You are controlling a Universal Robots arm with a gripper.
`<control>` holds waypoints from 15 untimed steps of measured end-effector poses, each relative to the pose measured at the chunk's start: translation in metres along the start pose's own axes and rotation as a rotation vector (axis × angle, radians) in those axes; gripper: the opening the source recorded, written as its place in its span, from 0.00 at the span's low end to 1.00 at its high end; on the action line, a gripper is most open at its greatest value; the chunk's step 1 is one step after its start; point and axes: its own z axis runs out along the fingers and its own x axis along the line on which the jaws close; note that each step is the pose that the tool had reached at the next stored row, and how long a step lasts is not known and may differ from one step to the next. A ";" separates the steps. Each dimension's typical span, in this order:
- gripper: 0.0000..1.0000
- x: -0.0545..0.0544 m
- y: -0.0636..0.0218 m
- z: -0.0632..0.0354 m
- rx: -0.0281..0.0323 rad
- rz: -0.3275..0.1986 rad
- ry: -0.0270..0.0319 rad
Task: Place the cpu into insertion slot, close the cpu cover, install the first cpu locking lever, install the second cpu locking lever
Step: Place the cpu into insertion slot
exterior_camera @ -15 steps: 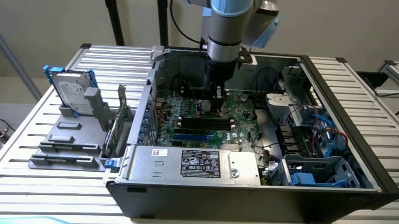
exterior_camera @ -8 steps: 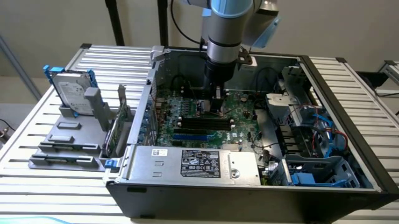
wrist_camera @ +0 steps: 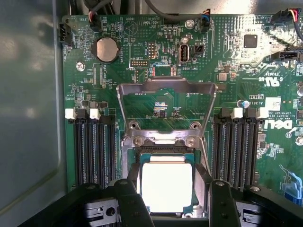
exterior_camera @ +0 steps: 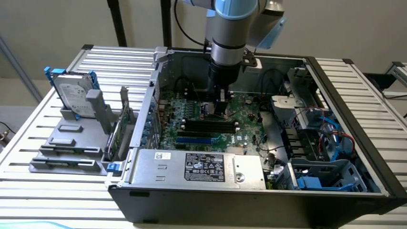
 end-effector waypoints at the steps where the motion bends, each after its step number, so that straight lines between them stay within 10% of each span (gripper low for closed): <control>1: 0.54 0.000 0.0000 0.0002 0.0000 0.000 -0.0001; 15: 0.54 0.002 0.0000 0.0032 -0.0001 0.000 -0.0021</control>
